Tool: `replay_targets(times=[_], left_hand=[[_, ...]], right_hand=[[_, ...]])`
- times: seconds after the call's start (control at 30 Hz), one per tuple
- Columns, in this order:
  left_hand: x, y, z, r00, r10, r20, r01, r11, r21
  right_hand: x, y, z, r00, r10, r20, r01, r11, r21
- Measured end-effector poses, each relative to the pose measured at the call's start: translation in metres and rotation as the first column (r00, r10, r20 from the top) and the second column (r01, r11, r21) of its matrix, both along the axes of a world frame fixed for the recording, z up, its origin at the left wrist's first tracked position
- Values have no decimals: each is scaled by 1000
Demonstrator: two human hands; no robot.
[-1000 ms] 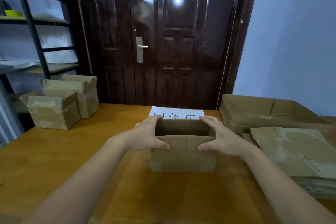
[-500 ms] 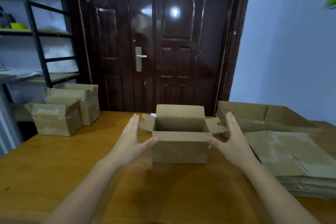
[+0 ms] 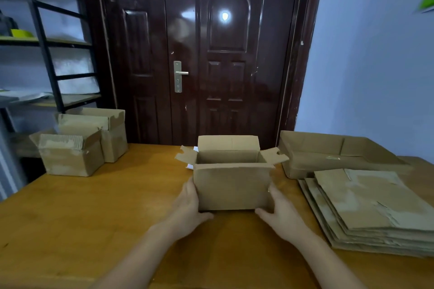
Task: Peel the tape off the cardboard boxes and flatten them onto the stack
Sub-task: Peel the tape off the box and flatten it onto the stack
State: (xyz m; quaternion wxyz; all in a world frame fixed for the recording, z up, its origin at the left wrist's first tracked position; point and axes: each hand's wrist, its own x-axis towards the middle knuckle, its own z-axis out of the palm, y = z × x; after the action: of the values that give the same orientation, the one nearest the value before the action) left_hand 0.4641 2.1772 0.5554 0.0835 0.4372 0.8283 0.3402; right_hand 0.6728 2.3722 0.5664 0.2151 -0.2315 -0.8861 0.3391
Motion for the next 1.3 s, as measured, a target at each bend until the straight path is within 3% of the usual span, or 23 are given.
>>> replay_targets(times=[0.1, 0.2, 0.33, 0.43, 0.53, 0.7, 0.9, 1.13, 1.3], left_hand=[[-3, -5, 12, 994, 66, -85, -61, 997, 56], [2, -12, 31, 998, 34, -55, -25, 986, 163], [15, -21, 52, 999, 24, 43, -39, 917, 397], [24, -21, 64, 997, 28, 72, -58, 882, 468], [23, -18, 72, 989, 96, -109, -41, 906, 420], [19, -26, 80, 976, 52, -211, 49, 892, 449], [18, -26, 65, 969, -16, -245, 86, 957, 279], [17, -31, 39, 954, -67, -293, 110, 985, 134], [10, -45, 47, 896, -157, -415, 229, 965, 130]], right_hand=[[2, -1, 16, 997, 52, -58, -52, 999, 3], [6, -2, 30, 982, 51, -181, -57, 998, -26], [5, -12, 51, 939, -67, -336, 38, 995, -92], [1, -20, 67, 903, -93, -419, 40, 990, -135], [6, -23, 82, 917, -47, -396, 25, 998, -61], [15, -21, 94, 923, -28, -383, 27, 1000, -7], [14, -17, 88, 939, -167, -302, 113, 976, -188], [14, -2, 43, 977, -161, -137, 84, 890, -448], [10, 5, 41, 966, -197, -165, 105, 888, -447]])
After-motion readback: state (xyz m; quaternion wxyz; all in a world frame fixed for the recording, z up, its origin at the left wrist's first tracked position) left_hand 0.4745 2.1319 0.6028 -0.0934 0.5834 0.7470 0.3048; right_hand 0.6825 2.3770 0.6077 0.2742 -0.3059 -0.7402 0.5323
